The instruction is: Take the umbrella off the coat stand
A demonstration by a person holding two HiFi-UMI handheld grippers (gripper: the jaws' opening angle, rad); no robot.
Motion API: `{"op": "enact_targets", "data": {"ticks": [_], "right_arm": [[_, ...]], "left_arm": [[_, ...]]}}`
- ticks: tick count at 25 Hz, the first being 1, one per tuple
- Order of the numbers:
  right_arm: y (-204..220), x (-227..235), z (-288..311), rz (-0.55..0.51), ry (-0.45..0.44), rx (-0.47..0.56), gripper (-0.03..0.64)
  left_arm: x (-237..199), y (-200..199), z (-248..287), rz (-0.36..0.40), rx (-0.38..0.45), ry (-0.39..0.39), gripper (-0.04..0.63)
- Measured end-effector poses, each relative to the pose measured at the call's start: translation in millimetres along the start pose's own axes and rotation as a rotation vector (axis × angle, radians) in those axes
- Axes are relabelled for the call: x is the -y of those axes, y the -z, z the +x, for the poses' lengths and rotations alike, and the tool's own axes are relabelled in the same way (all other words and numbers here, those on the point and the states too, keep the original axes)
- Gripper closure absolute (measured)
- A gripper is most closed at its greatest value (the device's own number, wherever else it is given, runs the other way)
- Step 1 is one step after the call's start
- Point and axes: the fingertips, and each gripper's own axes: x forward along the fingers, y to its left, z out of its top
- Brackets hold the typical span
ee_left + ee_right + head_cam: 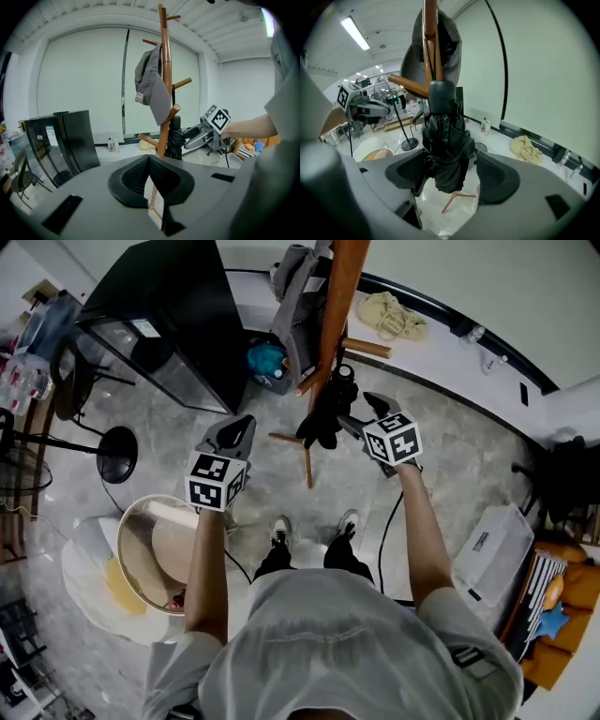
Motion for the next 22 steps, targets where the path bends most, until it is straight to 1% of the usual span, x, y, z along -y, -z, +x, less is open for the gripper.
{"op": "enact_targets", "data": {"ticks": [3,5,10,16,19,20,22], "right_arm": [[8.6,2.6,22.5,-0.089,-0.054,-0.040,0.241],[11.0,1.6,36.8,-0.112,-0.093,-0.047,0.241],[7.3,-1.5,50.2,-0.161,-0.188,-0.018,0.241],[-2.3,-29.8,64.6,-0.222,-0.290,0.007,0.235],[-5.8,-40.6,71.8,-0.241,-0.307,0.001,0.241],[-6.3,-42.5,72.7,-0.240,-0.303,-0.002,0.264],[-6.3,-43.3,71.5,-0.229,-0.290,-0.009,0.282]], "left_arm": [[8.2,1.0,4.2,-0.053,-0.006,-0.048,0.581],[10.7,4.6,4.9,-0.069,-0.017,-0.080,0.581],[21.0,7.5,3.4,-0.106,-0.025,-0.154,0.581],[20.7,16.3,-5.7,-0.151,-0.018,-0.207,0.581],[16.4,19.2,-10.5,-0.160,-0.013,-0.225,0.581],[14.7,19.6,-12.3,-0.160,-0.011,-0.228,0.581],[11.7,19.3,-15.9,-0.160,-0.006,-0.228,0.581]]}}
